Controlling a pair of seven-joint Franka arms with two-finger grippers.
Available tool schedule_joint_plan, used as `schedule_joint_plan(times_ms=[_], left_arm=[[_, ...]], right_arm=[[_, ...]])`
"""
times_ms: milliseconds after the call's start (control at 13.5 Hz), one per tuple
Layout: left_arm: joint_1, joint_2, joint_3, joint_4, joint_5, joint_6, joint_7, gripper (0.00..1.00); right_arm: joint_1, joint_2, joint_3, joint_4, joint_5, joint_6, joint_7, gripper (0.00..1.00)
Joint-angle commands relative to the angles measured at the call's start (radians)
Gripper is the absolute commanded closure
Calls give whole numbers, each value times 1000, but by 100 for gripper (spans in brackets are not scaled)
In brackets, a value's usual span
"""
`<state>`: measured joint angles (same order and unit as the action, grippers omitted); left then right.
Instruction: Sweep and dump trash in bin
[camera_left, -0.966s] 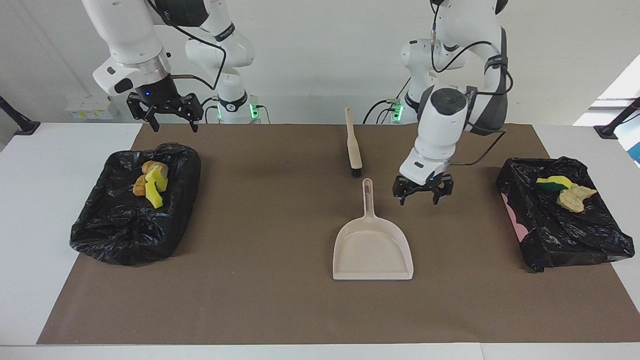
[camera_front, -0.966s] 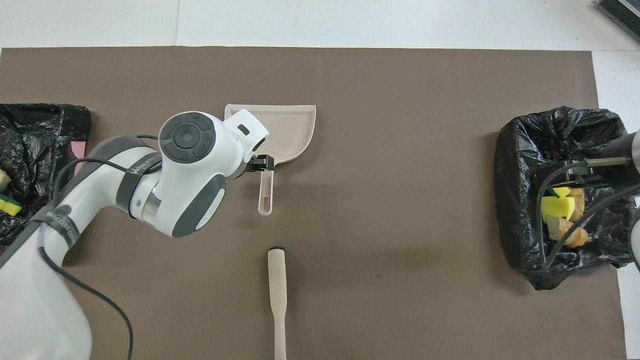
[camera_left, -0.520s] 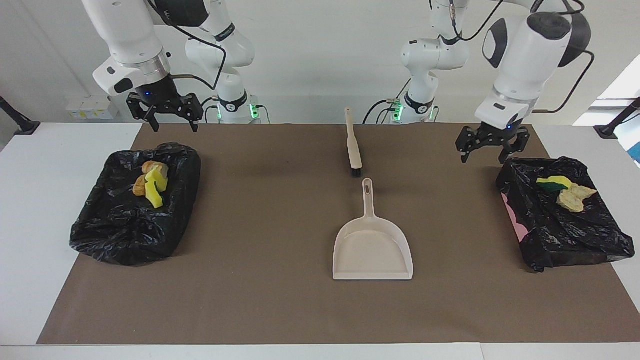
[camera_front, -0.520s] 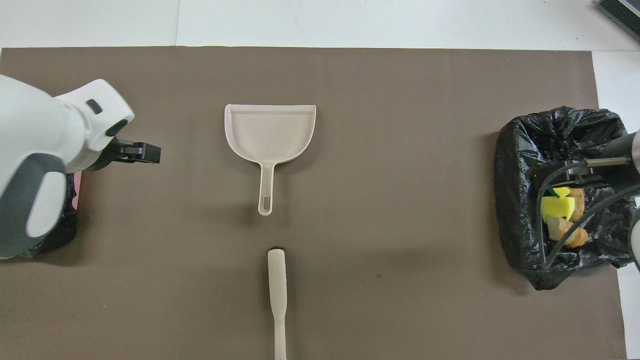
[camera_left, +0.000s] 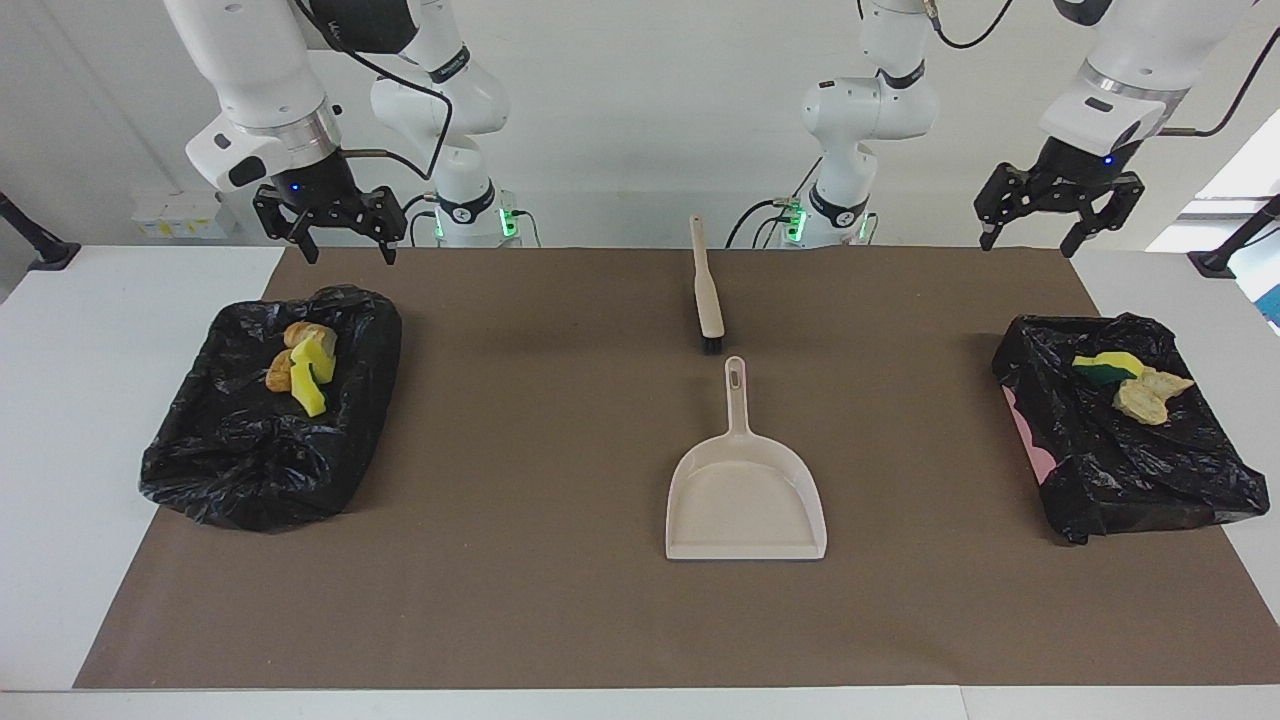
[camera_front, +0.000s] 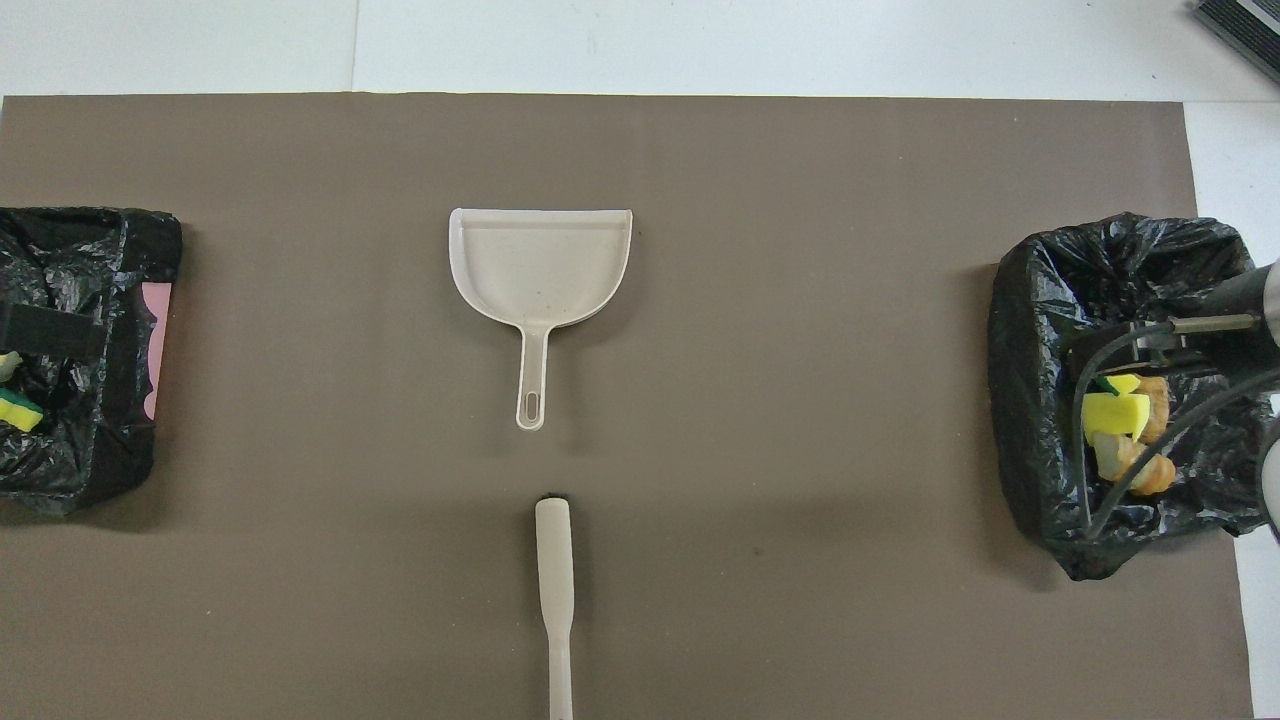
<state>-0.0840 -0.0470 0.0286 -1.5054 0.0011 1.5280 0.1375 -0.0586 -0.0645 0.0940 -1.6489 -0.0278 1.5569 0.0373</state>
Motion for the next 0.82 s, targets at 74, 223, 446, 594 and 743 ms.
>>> schedule_joint_plan(times_ms=[74,223,446,594,743], left_arm=[[-2,27,-2,59,-16,-28,10,0],[0,16,-4,44,-16,-37,-1,0],[1,15,-4,42,-16,-43,-4,0],[1,12,-4,40,-16,-46,-4,0],[7,10,-6,36,-16,-46,-4,0]], right_arm=[[-9,-18,1,-22,19,19,7,0],[-9,-18,1,-22,19,19,7,0],[-9,-18,1,-22,19,19,7,0],[-9,-18,1,-22,19,19,7,0],[-9,-18,1,-22,19,19,7,0]])
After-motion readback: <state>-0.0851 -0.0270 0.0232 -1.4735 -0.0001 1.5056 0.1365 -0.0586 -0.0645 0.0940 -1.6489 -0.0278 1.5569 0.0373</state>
